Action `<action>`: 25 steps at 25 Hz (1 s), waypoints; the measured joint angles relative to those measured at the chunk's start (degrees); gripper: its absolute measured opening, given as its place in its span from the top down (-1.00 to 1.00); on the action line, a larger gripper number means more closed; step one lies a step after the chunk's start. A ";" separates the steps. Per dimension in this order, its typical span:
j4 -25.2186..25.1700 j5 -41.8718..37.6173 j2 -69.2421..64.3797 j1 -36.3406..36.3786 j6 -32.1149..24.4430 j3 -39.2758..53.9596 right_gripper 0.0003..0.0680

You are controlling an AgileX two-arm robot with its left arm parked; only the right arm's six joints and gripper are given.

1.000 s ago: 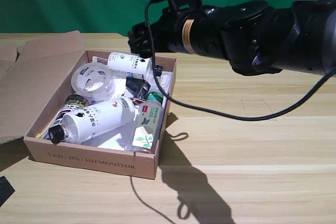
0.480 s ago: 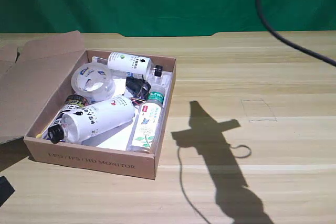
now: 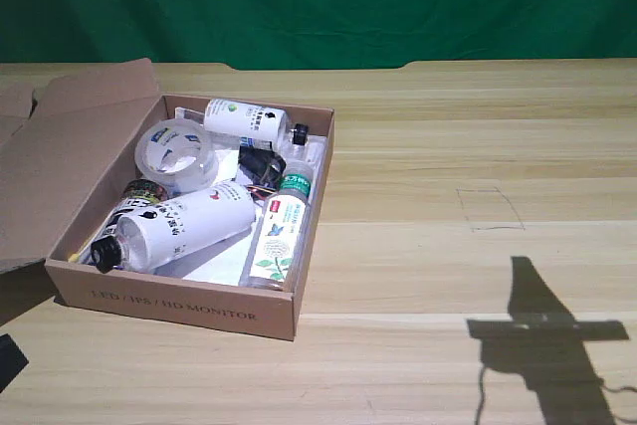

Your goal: Place the white bottle into the box.

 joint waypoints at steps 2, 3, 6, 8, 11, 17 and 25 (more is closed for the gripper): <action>0.00 0.22 -3.26 -0.70 0.06 4.66 1.00; 0.00 0.58 -4.75 -0.70 0.06 6.59 1.00; 0.00 2.83 -10.20 -0.70 0.43 12.96 1.00; 0.00 5.10 -14.15 -0.70 0.92 16.89 1.00; 0.00 4.93 -19.03 -0.71 1.32 22.87 1.00; 0.00 1.33 -23.12 -0.71 5.00 30.24 1.00; 0.00 3.20 -24.00 -0.71 5.44 31.30 1.00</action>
